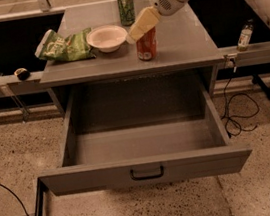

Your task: Place coke can into top drawer

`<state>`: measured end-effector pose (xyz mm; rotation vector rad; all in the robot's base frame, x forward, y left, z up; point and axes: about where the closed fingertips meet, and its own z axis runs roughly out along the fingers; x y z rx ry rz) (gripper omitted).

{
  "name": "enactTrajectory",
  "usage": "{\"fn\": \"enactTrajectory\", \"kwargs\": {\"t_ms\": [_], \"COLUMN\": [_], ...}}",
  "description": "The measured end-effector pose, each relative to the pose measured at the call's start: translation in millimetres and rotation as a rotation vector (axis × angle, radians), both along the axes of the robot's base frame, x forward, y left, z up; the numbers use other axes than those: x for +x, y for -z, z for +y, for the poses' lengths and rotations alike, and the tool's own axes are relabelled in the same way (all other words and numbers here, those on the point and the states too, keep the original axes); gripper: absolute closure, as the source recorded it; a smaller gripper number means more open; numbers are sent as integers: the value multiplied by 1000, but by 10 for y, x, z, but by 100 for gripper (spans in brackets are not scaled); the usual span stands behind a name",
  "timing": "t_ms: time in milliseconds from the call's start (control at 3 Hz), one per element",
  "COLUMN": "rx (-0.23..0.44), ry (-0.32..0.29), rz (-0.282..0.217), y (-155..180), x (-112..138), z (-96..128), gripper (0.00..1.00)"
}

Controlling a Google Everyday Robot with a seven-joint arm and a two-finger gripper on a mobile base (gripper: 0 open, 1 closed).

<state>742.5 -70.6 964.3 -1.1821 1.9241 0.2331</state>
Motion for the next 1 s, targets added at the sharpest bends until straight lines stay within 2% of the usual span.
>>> {"fn": "enactTrajectory", "kwargs": {"t_ms": [333, 667, 1000], "rx": [-8, -5, 22], "ry": [28, 28, 29], "rz": [20, 48, 76], "y": [212, 388, 520], "x": [138, 250, 324], "z": [12, 60, 55], "gripper": [0, 0, 19]}}
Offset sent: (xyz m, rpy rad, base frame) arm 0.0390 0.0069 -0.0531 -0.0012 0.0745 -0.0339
